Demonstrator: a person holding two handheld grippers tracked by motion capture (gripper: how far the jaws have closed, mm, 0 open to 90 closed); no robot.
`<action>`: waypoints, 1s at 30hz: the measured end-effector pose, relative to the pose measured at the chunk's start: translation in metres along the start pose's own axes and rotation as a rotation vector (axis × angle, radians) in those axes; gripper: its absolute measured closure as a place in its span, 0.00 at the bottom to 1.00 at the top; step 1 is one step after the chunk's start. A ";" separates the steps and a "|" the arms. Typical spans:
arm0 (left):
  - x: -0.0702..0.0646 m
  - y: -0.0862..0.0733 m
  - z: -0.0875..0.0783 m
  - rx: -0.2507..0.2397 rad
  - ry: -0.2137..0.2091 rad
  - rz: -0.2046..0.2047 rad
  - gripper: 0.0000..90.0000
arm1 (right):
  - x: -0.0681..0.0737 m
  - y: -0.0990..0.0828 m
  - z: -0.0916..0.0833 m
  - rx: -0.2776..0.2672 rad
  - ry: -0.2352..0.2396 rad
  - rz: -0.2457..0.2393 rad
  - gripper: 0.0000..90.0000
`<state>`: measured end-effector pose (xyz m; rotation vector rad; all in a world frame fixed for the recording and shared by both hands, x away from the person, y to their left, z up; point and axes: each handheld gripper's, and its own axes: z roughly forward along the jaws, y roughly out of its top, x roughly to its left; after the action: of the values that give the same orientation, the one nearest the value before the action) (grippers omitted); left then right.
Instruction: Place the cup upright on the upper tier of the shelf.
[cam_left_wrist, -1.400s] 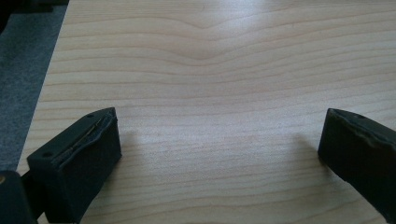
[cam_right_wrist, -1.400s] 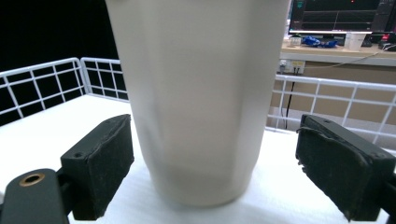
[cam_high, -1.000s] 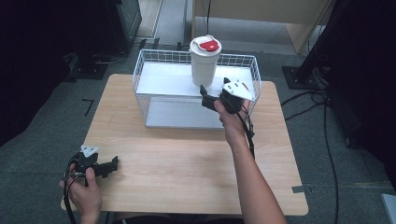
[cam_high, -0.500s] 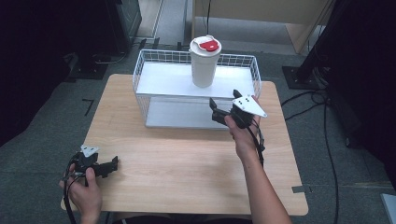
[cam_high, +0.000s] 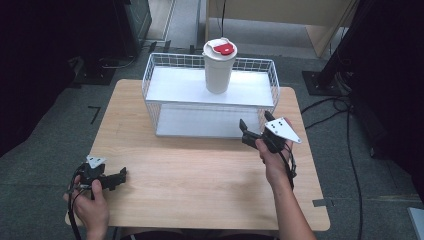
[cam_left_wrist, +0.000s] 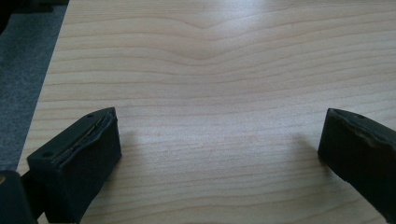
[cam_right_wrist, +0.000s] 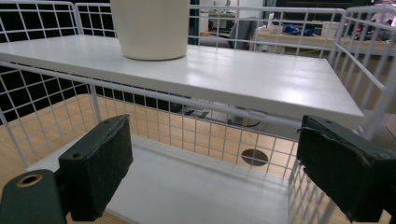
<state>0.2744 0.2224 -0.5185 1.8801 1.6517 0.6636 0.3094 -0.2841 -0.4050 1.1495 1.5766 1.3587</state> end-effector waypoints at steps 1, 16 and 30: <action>0.000 0.000 0.000 0.000 0.000 -0.001 0.00 | -0.002 -0.002 -0.002 0.002 -0.001 0.000 0.12; 0.000 0.000 0.000 0.002 0.000 0.002 0.00 | -0.025 -0.033 -0.030 0.049 -0.053 0.023 0.12; 0.000 0.000 0.000 0.002 0.000 0.002 0.00 | -0.048 -0.059 -0.056 0.096 -0.096 0.055 0.08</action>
<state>0.2743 0.2226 -0.5184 1.8836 1.6509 0.6632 0.2635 -0.3494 -0.4553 1.3060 1.5659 1.2548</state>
